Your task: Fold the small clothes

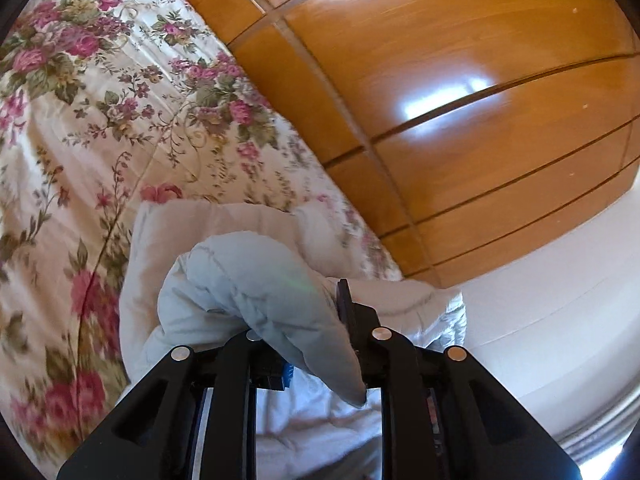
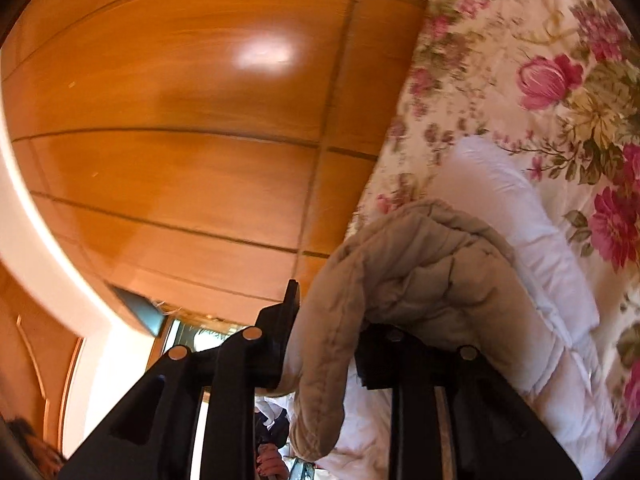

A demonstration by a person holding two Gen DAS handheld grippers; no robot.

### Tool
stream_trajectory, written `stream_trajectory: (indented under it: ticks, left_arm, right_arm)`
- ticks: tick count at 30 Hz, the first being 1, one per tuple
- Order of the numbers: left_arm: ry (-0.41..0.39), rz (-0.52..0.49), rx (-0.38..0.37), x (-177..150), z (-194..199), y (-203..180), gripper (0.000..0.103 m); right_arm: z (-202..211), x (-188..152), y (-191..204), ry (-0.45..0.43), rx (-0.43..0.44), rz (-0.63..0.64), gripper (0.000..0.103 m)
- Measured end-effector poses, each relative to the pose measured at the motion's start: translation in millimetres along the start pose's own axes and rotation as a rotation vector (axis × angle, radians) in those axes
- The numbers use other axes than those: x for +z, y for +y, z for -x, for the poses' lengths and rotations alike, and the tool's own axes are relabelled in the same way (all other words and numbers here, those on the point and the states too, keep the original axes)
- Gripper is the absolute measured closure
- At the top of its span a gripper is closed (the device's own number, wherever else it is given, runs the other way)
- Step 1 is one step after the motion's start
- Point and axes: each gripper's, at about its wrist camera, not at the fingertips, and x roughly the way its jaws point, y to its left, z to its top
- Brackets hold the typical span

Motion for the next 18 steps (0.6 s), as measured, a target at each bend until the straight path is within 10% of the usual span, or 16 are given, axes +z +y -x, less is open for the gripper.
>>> stream_trajectory:
  ticks: [6, 10, 18]
  left_arm:
    - [0.009, -0.025, 0.083, 14, -31, 9, 0.071]
    - [-0.064, 0.020, 0.039, 19, -31, 18, 0.022]
    - [-0.134, -0.030, 0.202, 23, -25, 24, 0.019]
  right_arm:
    - [-16, 13, -22, -0.033, -0.046, -0.049, 0.060]
    - [-22, 18, -21, -0.039, -0.066, -0.014, 0.050]
    - [-28, 16, 16, -0.076, -0.168, 0.230, 0.027]
